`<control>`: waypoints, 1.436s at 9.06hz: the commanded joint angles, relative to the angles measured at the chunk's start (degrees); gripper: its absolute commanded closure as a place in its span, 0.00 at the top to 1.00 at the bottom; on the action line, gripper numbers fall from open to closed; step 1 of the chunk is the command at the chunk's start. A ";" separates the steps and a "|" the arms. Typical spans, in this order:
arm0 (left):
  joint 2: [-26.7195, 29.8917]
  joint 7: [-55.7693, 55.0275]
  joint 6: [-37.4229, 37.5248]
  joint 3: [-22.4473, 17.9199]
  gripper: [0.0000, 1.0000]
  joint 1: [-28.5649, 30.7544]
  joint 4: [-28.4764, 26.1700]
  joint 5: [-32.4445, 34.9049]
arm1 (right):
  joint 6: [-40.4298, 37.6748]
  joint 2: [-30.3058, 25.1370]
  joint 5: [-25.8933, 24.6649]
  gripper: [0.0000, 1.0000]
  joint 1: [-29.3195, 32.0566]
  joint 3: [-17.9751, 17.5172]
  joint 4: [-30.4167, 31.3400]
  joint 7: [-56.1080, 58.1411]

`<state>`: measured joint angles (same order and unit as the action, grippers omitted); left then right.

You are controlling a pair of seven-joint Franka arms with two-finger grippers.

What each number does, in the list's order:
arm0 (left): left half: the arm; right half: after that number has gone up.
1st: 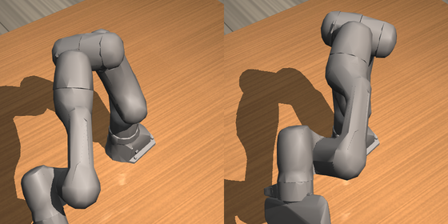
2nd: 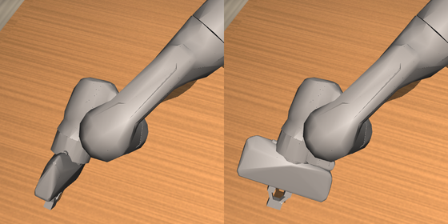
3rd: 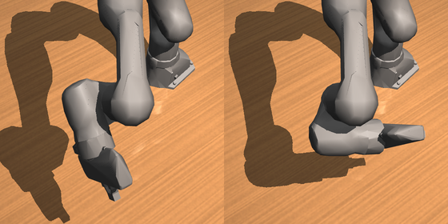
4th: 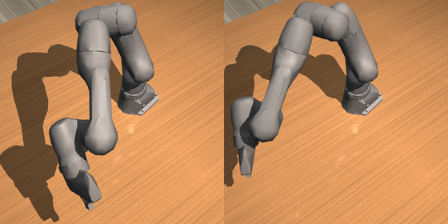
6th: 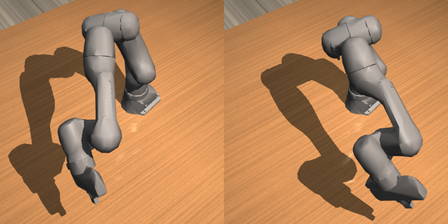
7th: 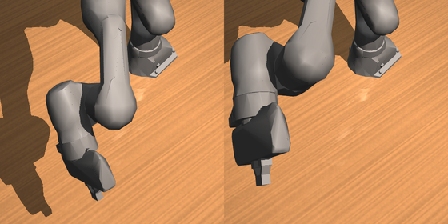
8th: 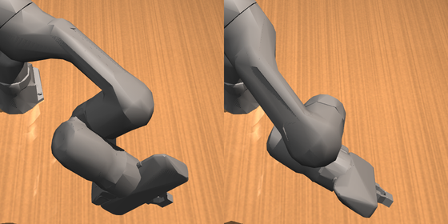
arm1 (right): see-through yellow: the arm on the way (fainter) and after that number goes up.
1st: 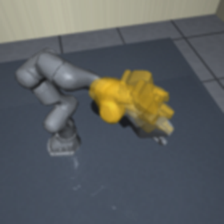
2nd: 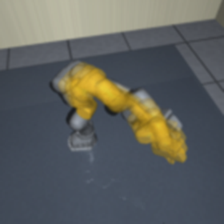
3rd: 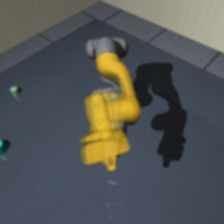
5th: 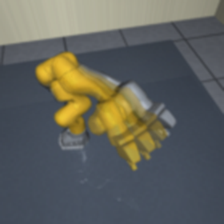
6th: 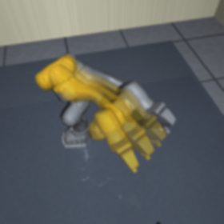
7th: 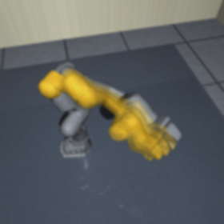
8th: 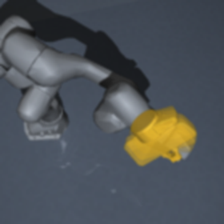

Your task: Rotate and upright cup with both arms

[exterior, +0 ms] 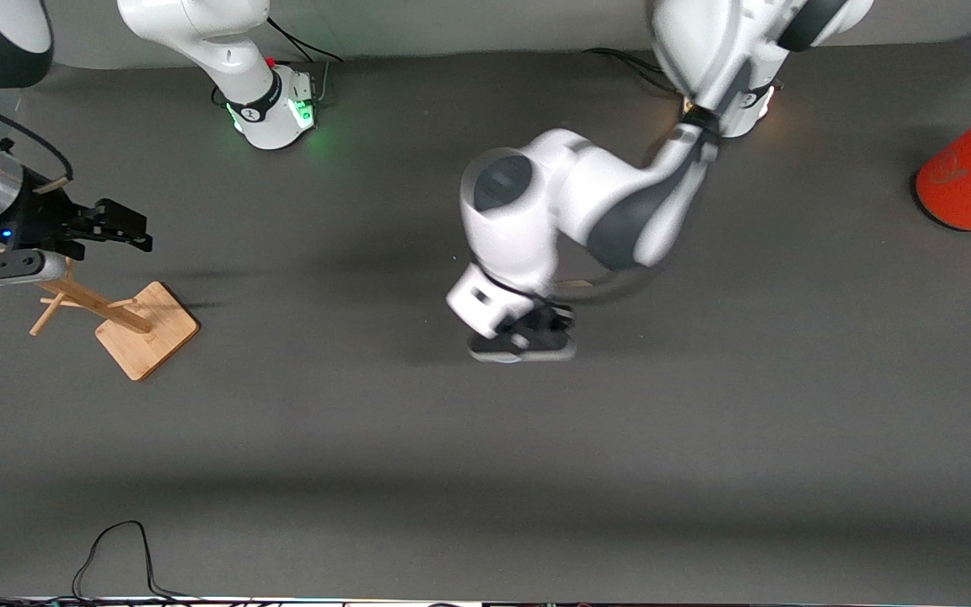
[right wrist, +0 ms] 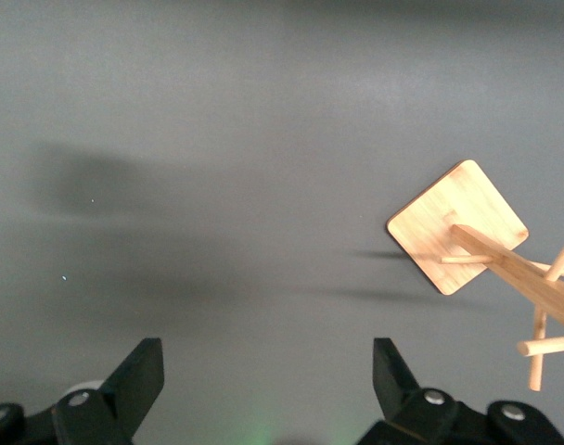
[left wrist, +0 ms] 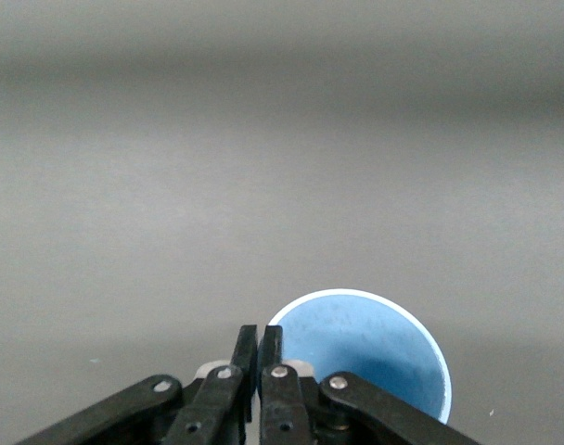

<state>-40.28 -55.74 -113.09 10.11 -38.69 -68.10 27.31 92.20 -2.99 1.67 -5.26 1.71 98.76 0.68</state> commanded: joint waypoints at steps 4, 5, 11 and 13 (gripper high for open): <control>5.29 -30.85 -7.75 -1.06 0.00 -5.95 -21.68 30.21 | 3.25 -5.29 -0.44 1.00 3.06 -2.77 5.23 0.64; 4.35 -38.75 -7.07 -1.06 0.00 -8.22 -22.33 34.87 | 3.16 -4.75 -0.44 1.00 3.06 -2.77 4.78 0.55; 2.49 -56.93 0.32 -0.88 0.98 -12.11 -28.84 46.25 | 3.07 -3.61 -0.44 1.00 3.15 -2.86 3.46 0.28; 2.93 -45.49 0.59 -0.62 1.00 -11.32 -24.91 35.44 | 3.07 -3.43 -0.44 1.00 3.06 -2.86 3.46 0.28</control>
<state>-38.83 -107.90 -113.25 9.92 -49.90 -94.80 68.90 95.49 -7.27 1.67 -2.87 -0.45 103.58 0.68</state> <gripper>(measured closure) 0.639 0.000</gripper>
